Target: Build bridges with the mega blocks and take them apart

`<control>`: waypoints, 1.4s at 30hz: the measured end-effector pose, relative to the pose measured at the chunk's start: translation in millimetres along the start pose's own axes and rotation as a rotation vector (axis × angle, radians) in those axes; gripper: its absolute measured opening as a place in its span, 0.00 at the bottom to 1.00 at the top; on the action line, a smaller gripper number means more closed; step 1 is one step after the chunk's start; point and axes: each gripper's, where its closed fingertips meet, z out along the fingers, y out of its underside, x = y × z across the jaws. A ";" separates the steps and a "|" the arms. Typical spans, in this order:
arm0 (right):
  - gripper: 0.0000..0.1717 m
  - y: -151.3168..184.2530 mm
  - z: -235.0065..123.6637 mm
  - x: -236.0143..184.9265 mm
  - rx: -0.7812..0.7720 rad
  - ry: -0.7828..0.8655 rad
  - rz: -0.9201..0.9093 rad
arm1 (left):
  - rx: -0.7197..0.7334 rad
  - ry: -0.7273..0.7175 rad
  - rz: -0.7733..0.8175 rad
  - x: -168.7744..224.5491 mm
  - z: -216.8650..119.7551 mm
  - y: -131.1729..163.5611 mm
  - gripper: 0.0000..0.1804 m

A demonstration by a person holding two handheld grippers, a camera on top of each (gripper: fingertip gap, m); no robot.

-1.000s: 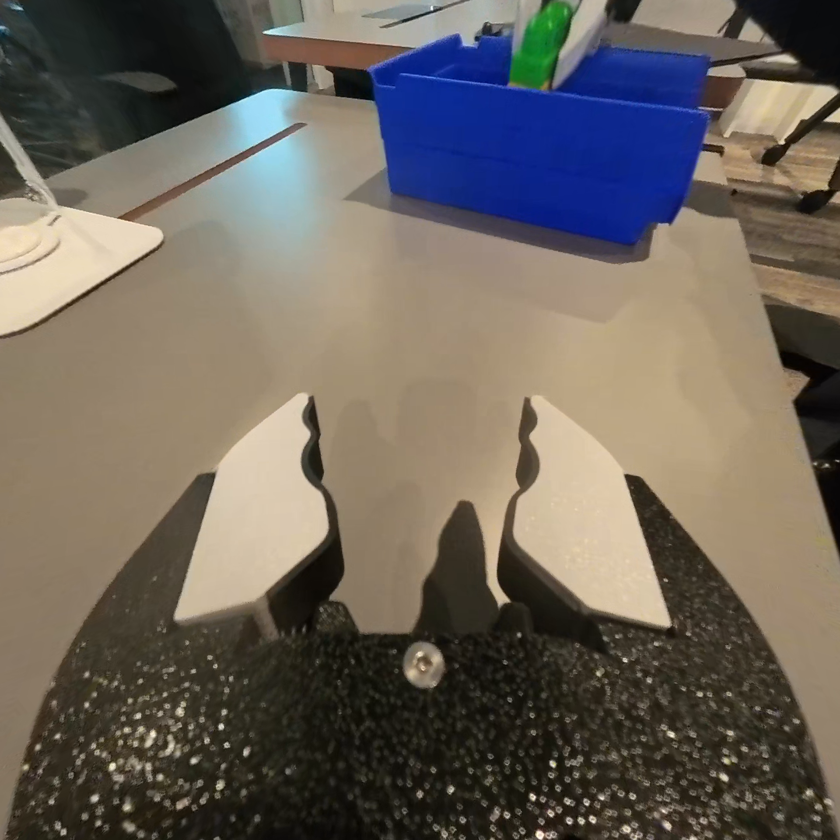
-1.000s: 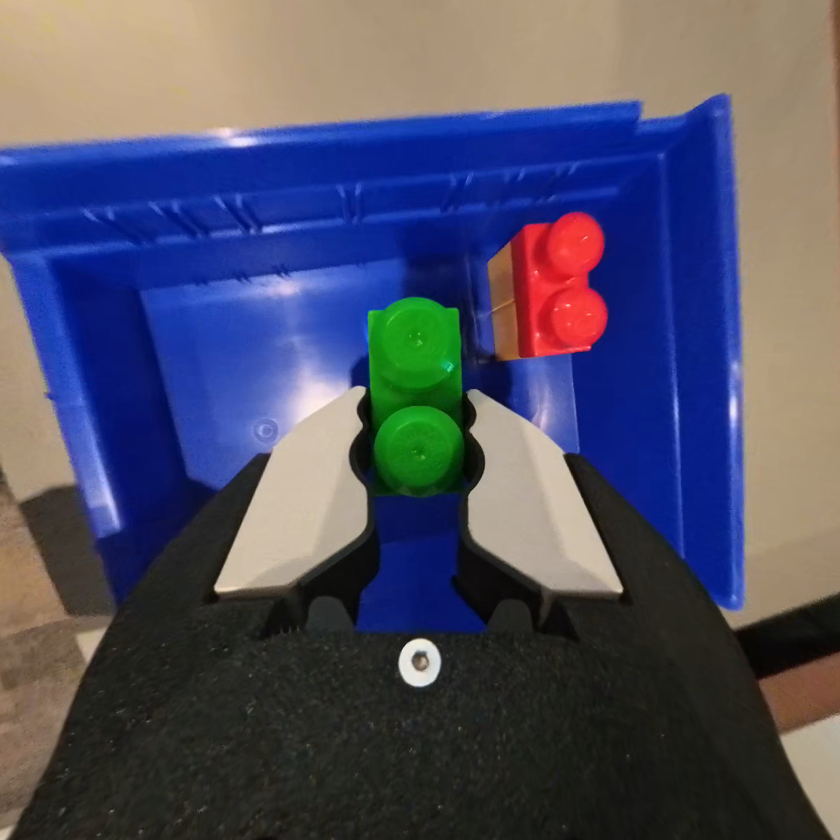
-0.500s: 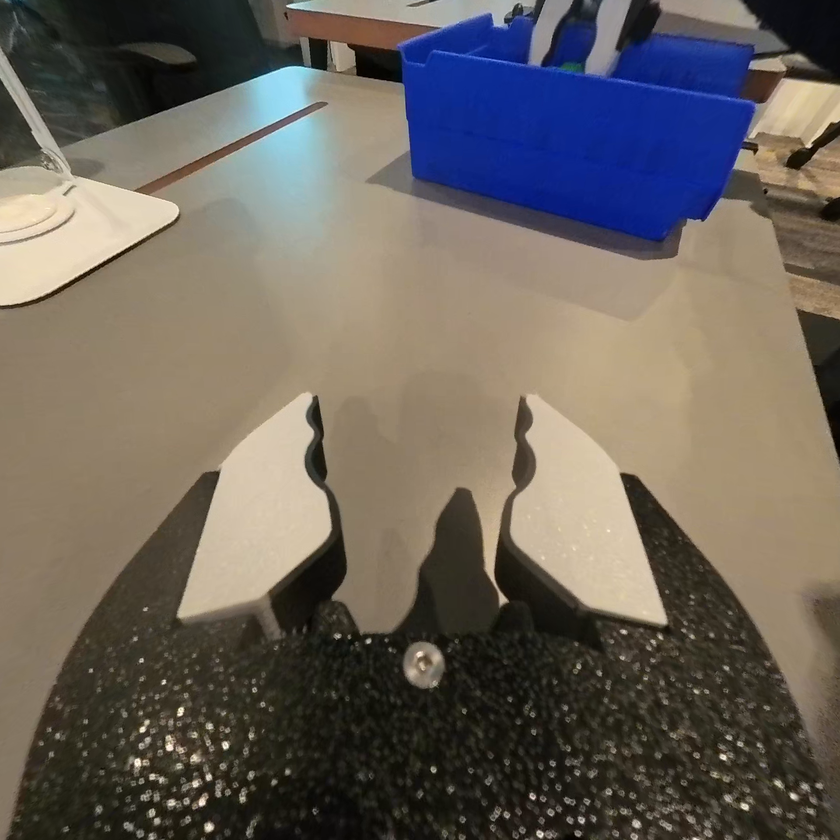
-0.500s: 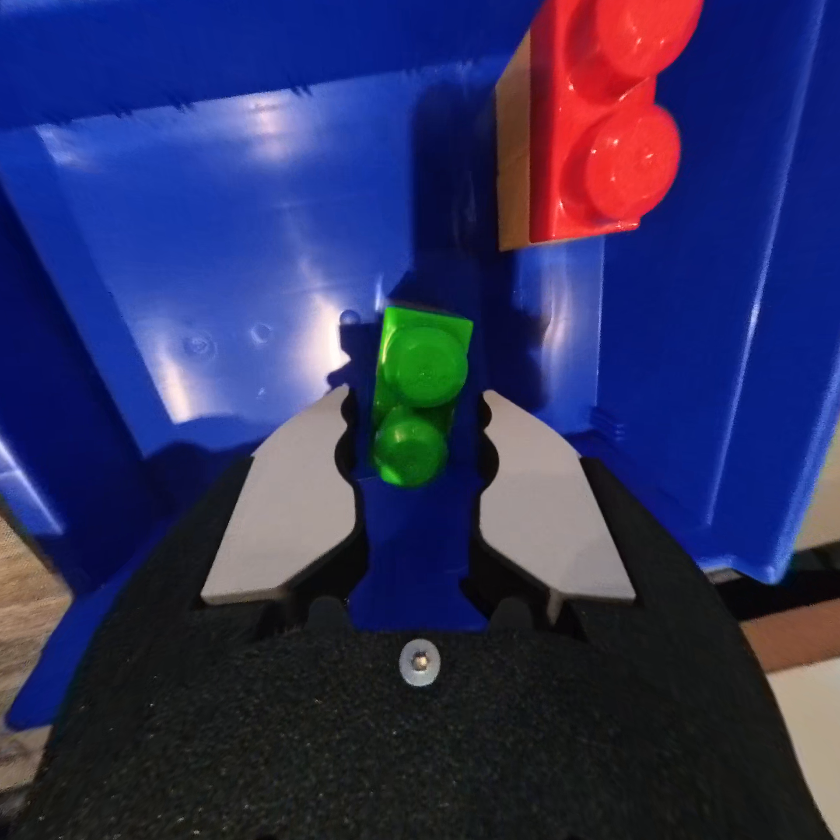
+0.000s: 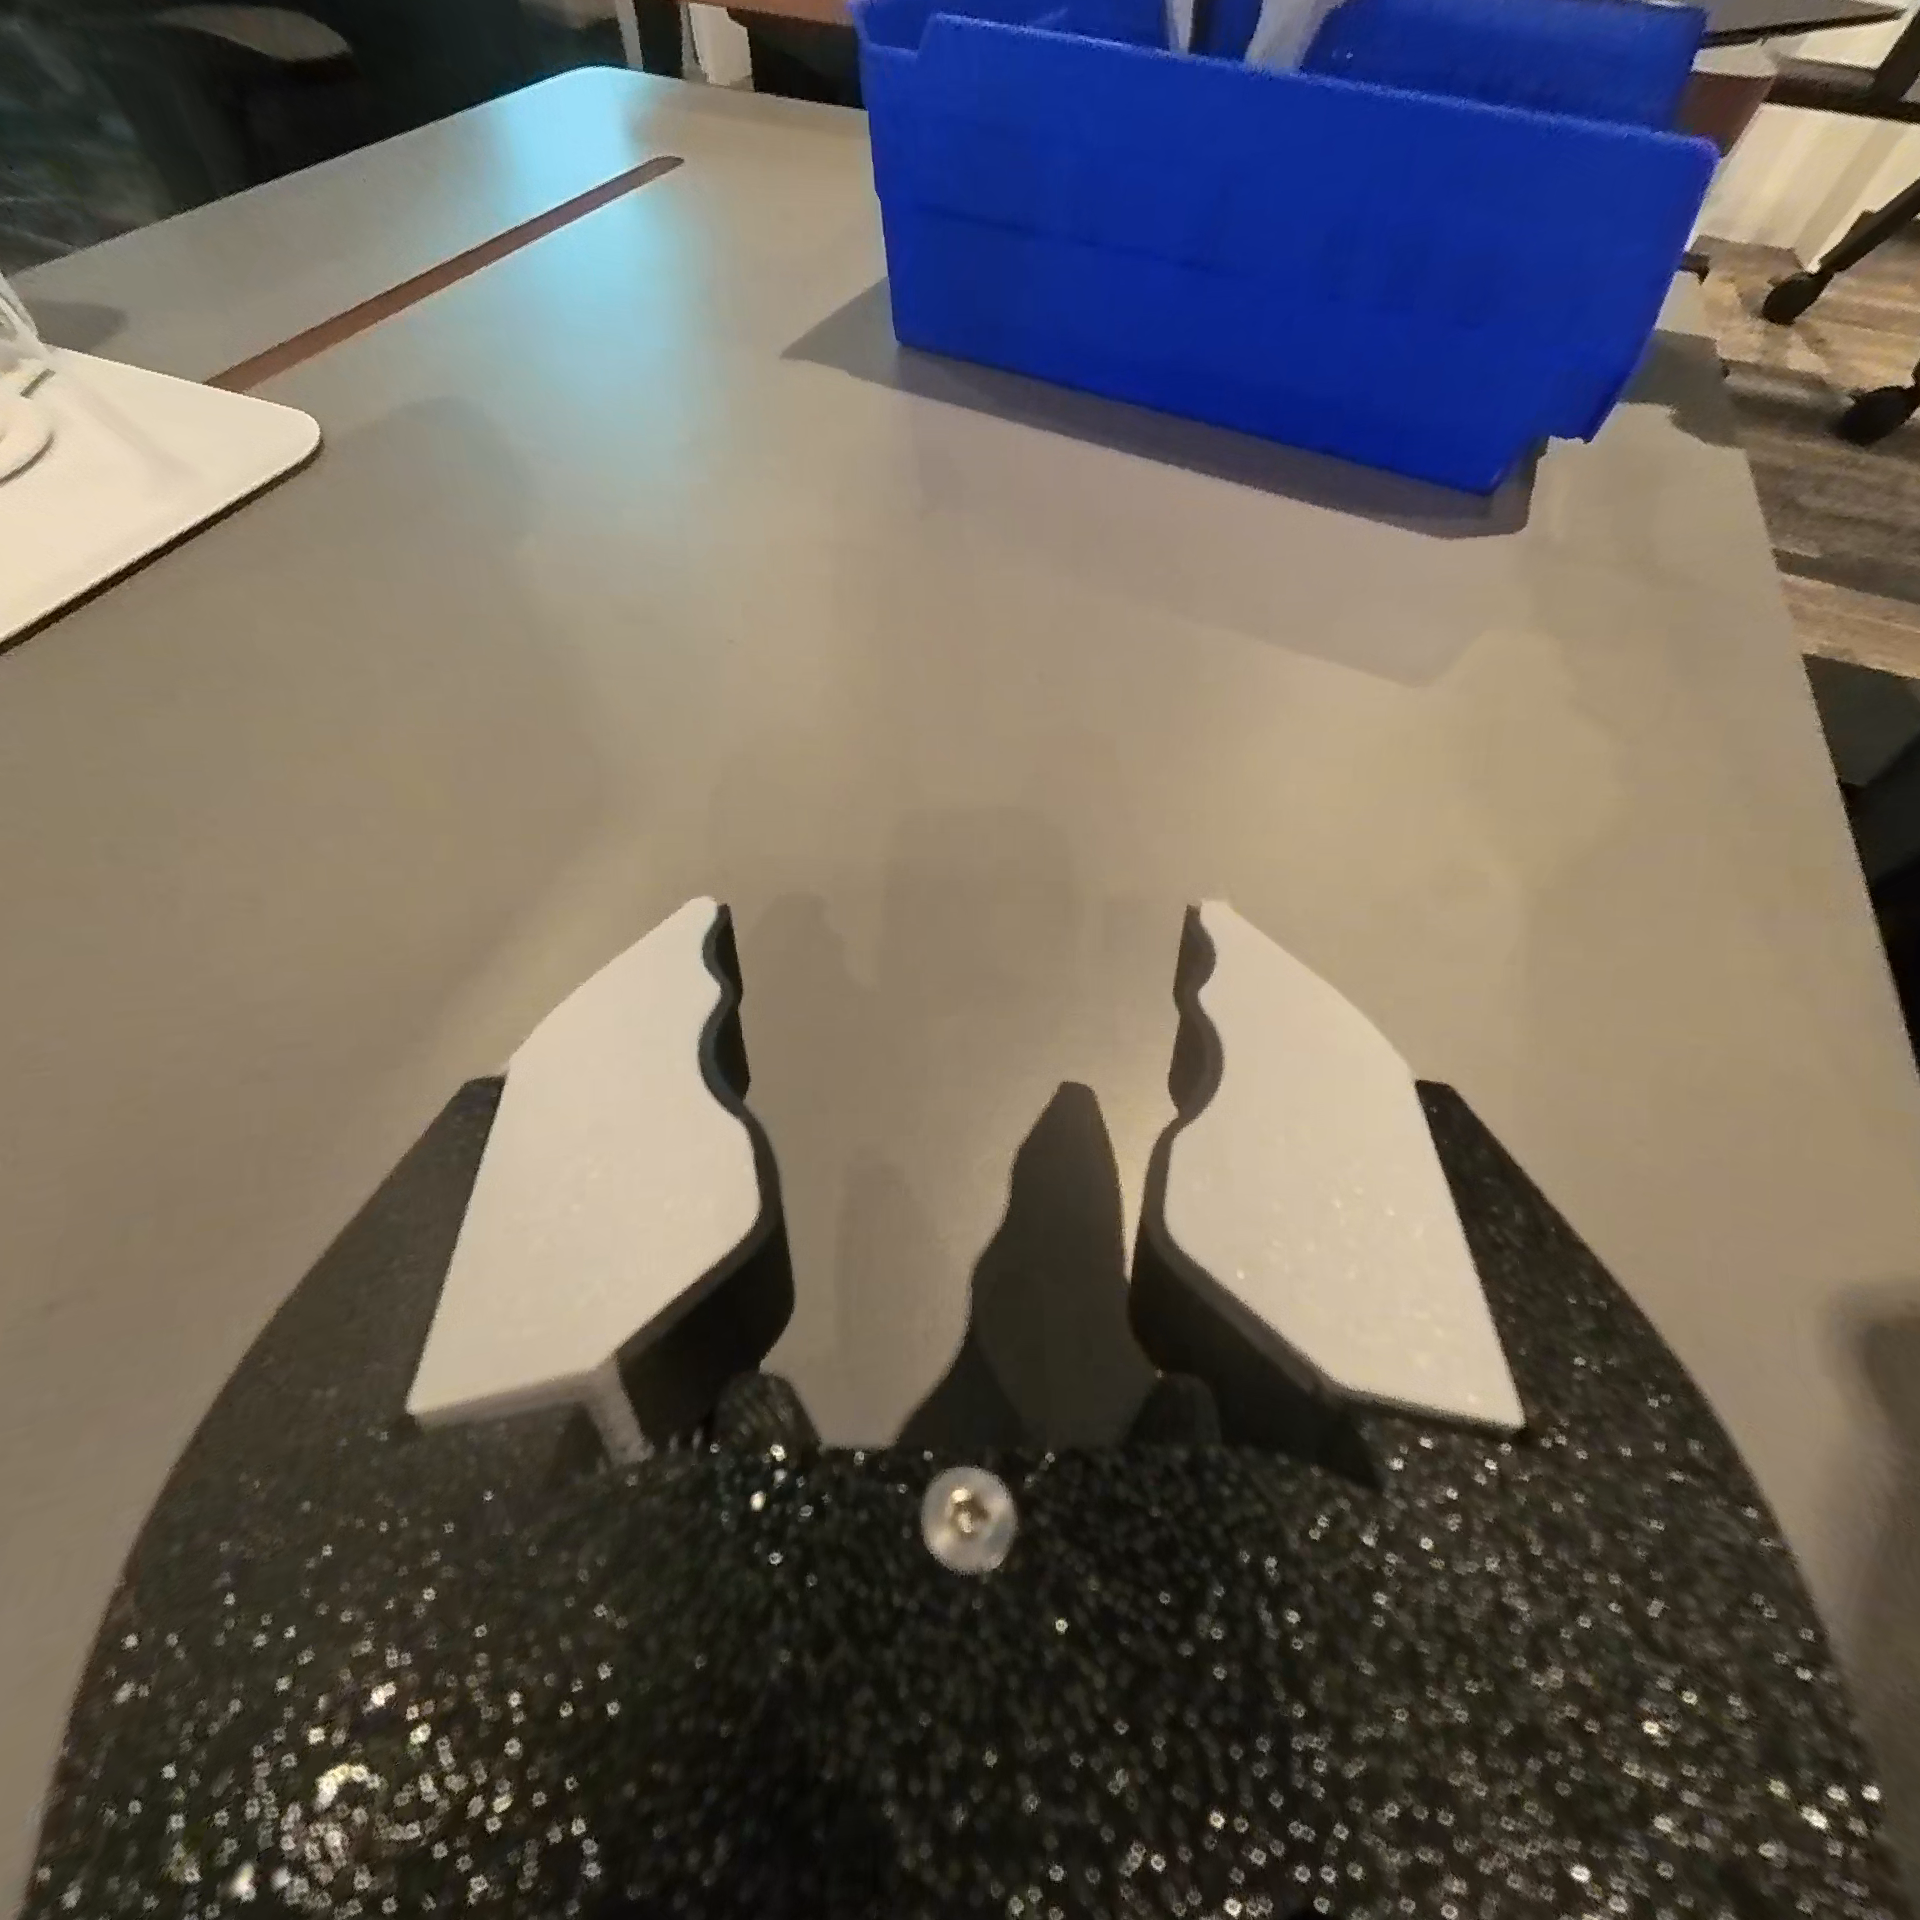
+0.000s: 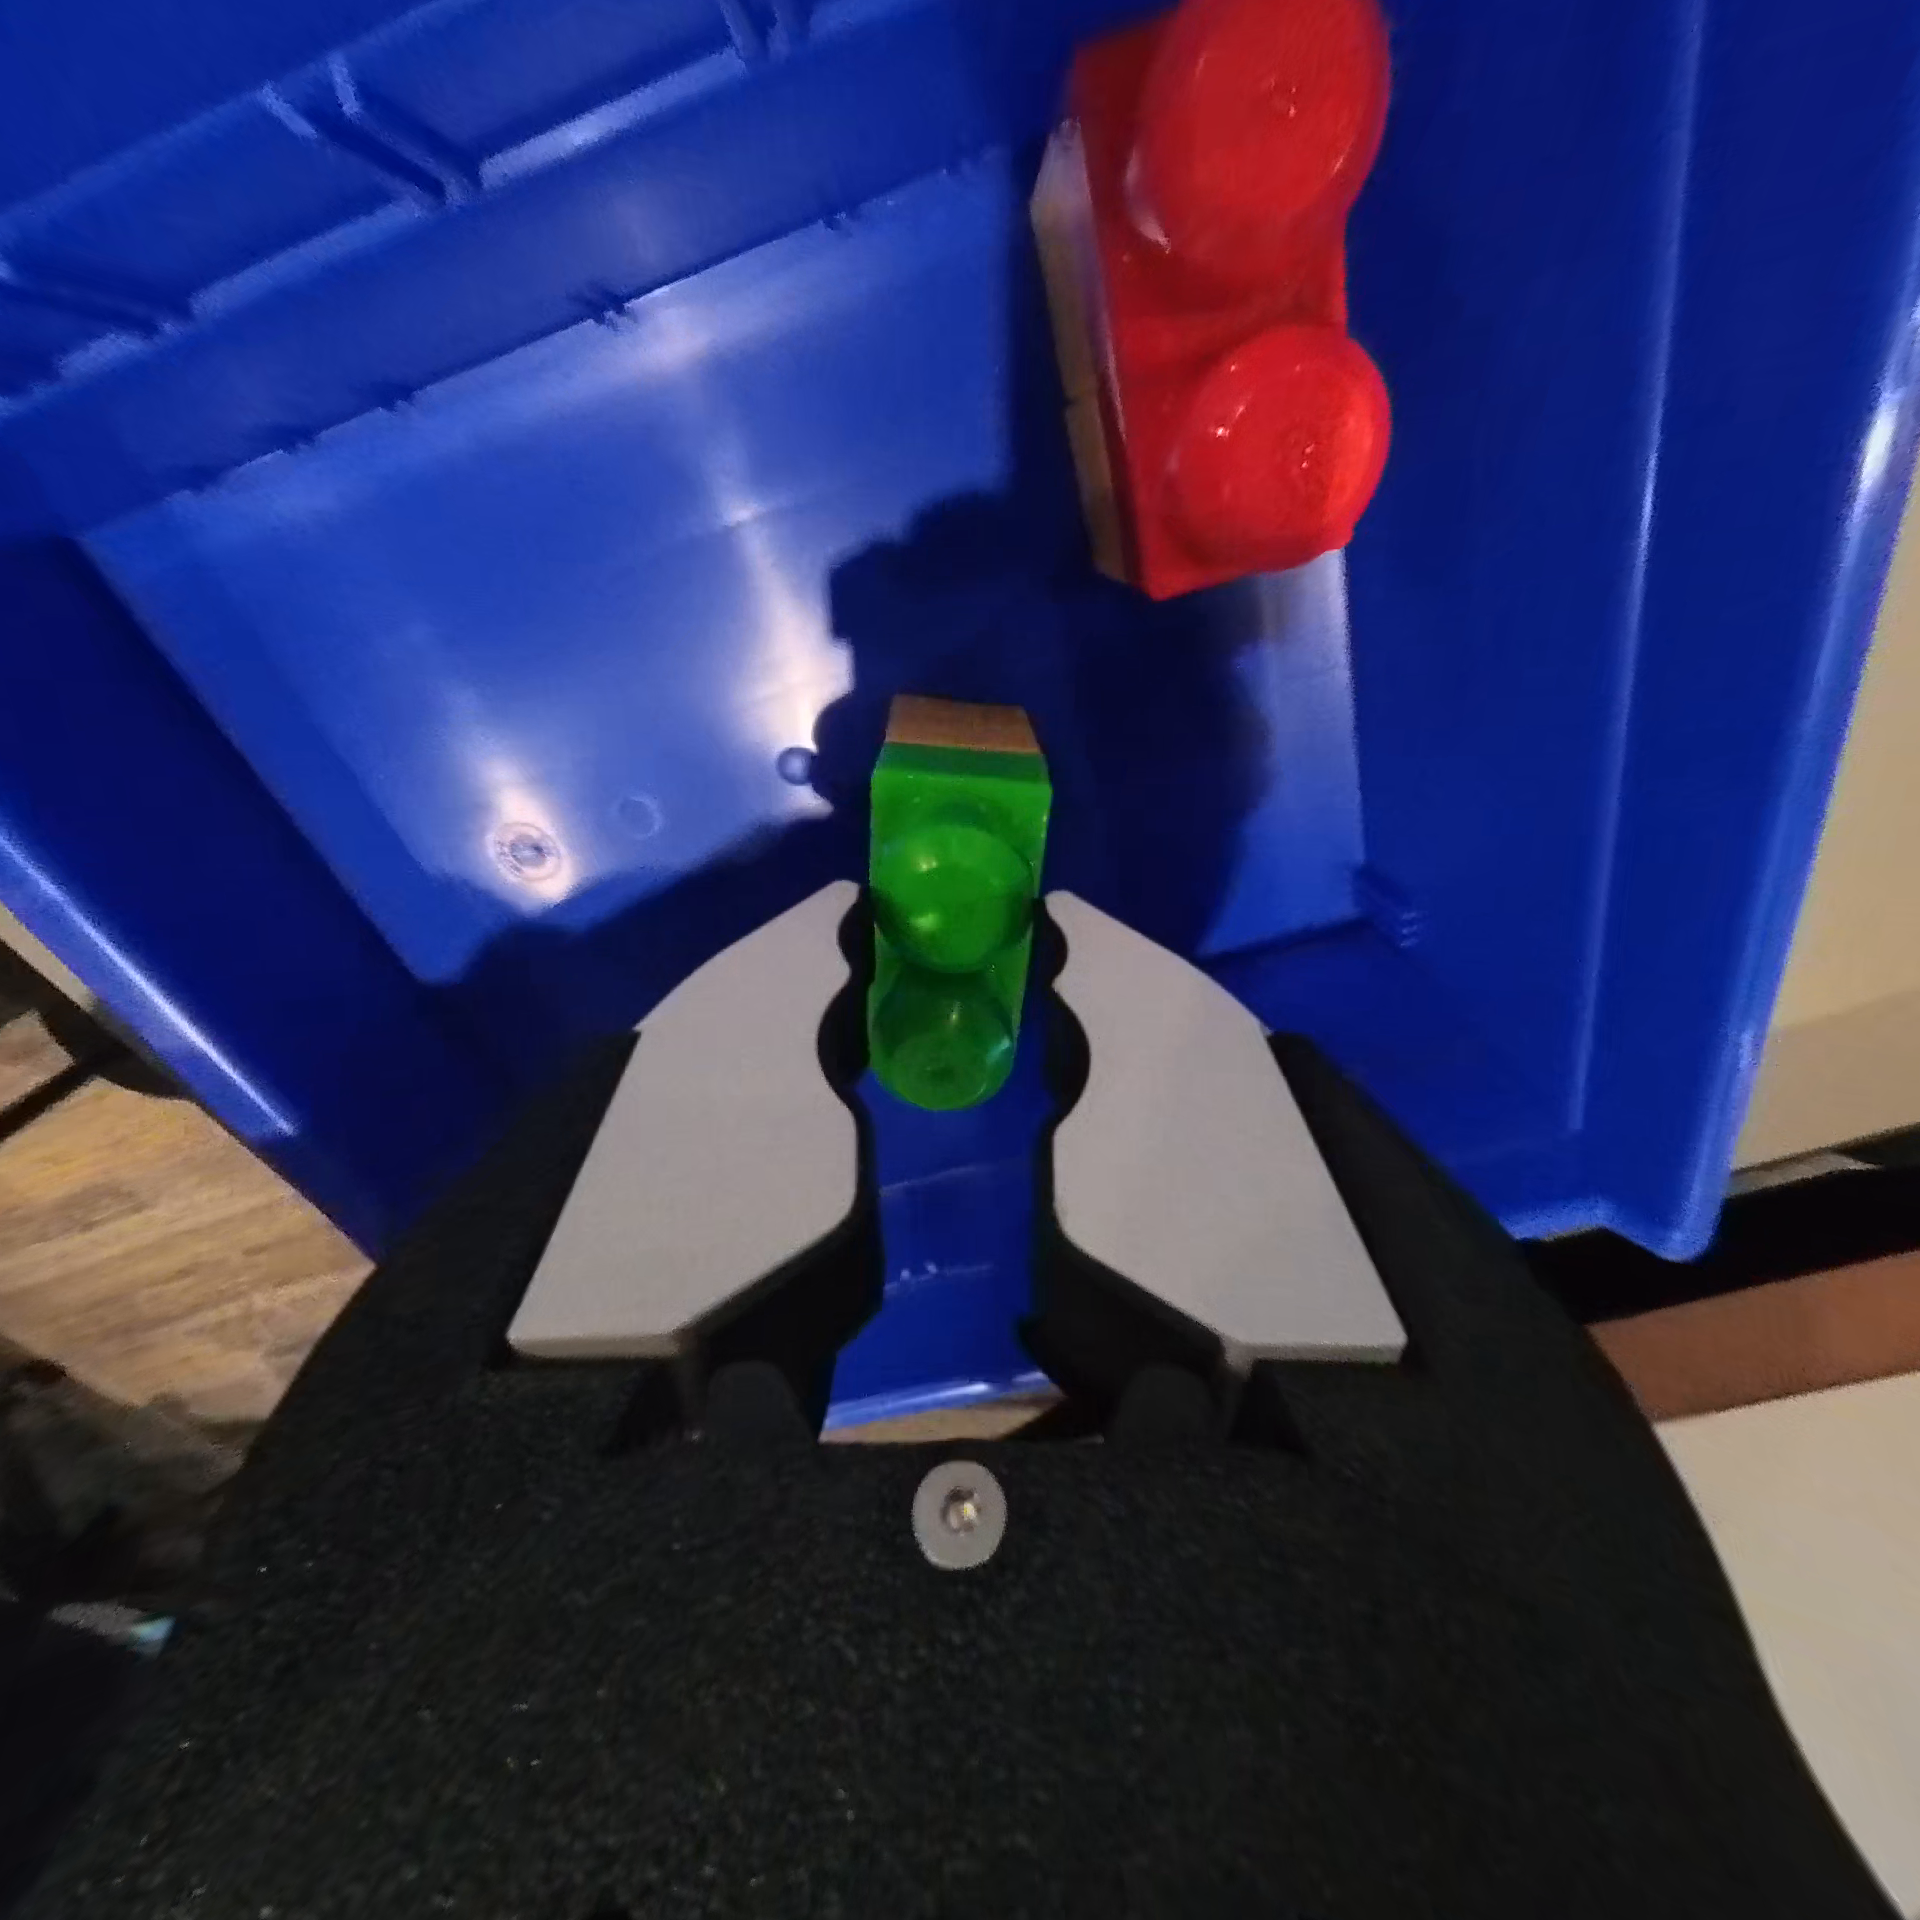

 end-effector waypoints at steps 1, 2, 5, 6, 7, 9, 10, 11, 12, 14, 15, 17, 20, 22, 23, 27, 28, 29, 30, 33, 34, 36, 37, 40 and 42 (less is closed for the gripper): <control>0.17 0.6 -1.1 3.9 -0.014 0.020 -0.026 | 0.001 0.001 0.001 0.1 0.0 -0.1 0.44; 0.16 0.9 -2.5 9.3 -0.025 0.044 -0.054 | 0.002 0.004 -0.001 0.2 0.1 -0.1 0.44; 0.17 -1.9 -5.9 26.1 -0.032 0.086 -0.129 | 0.004 0.010 -0.005 0.6 0.5 -0.3 0.44; 0.17 -2.1 -6.1 31.5 -0.039 0.095 -0.163 | 0.003 0.009 -0.004 0.5 0.6 -0.2 0.44; 0.17 -1.4 -5.6 36.6 -0.055 0.104 -0.203 | 0.003 0.008 -0.003 0.4 0.5 0.0 0.44; 0.17 1.1 -4.3 44.7 -0.094 0.105 -0.242 | 0.004 0.007 -0.005 0.3 0.2 0.0 0.44; 0.17 1.5 -3.6 47.1 -0.108 0.093 -0.239 | 0.005 0.007 -0.007 0.1 0.1 0.1 0.44; 0.17 1.5 -2.7 49.5 -0.118 0.084 -0.232 | 0.005 0.006 -0.008 0.0 0.0 0.2 0.44; 0.17 1.8 -1.8 51.8 -0.129 0.078 -0.225 | 0.004 0.006 -0.008 -0.3 -0.3 0.4 0.43; 0.17 1.9 0.1 54.9 -0.144 0.069 -0.219 | 0.004 0.004 -0.007 -0.5 -0.5 0.7 0.43; 0.17 0.9 0.9 55.6 -0.141 0.065 -0.222 | 0.004 0.004 -0.007 -0.5 -0.6 0.7 0.43; 0.17 -0.7 0.8 55.9 -0.132 0.060 -0.230 | 0.001 0.004 -0.006 -0.6 -0.5 1.2 0.43; 0.17 -2.2 1.4 54.7 -0.123 0.057 -0.260 | 0.000 0.006 -0.006 -0.5 -0.6 1.6 0.43; 0.17 -1.6 1.2 54.2 -0.128 0.055 -0.258 | 0.000 0.009 -0.007 -0.1 -0.9 1.6 0.43; 0.17 -0.9 0.8 54.0 -0.132 0.053 -0.245 | 0.001 0.010 -0.008 0.0 -0.9 1.3 0.43; 0.26 2.0 -13.2 51.8 -0.104 0.043 -0.074 | 0.015 0.011 -0.012 0.6 -1.9 -1.3 0.45; 0.25 0.5 -20.9 52.0 -0.061 0.062 -0.041 | 0.022 0.010 -0.014 0.5 -2.2 -2.6 0.45; 0.24 -1.8 -30.6 52.0 -0.010 0.097 -0.025 | 0.028 0.010 -0.016 0.5 -2.6 -4.0 0.45; 0.23 -5.5 -42.4 50.3 0.049 0.143 -0.013 | 0.034 0.008 -0.018 0.4 -3.2 -5.6 0.45; 0.24 -43.0 -91.4 25.9 0.355 0.304 0.031 | 0.056 -0.010 -0.022 0.1 -6.2 -11.6 0.45; 0.24 -60.2 -109.1 11.0 0.467 0.346 0.055 | 0.060 -0.025 -0.023 -1.1 -7.3 -13.4 0.45; 0.27 -97.7 -139.0 -31.2 0.675 0.384 0.079 | 0.062 -0.068 -0.021 -4.7 -10.4 -16.6 0.45; 0.28 -118.0 -149.4 -57.2 0.766 0.378 0.070 | 0.058 -0.101 -0.021 -8.1 -12.5 -17.5 0.44; 0.29 -177.3 -169.2 -124.6 1.007 0.374 0.119 | 0.040 -0.211 -0.021 -19.2 -21.7 -18.7 0.42; 0.27 -215.9 -173.5 -163.7 1.164 0.317 0.121 | 0.033 -0.291 -0.028 -27.0 -31.4 -19.6 0.40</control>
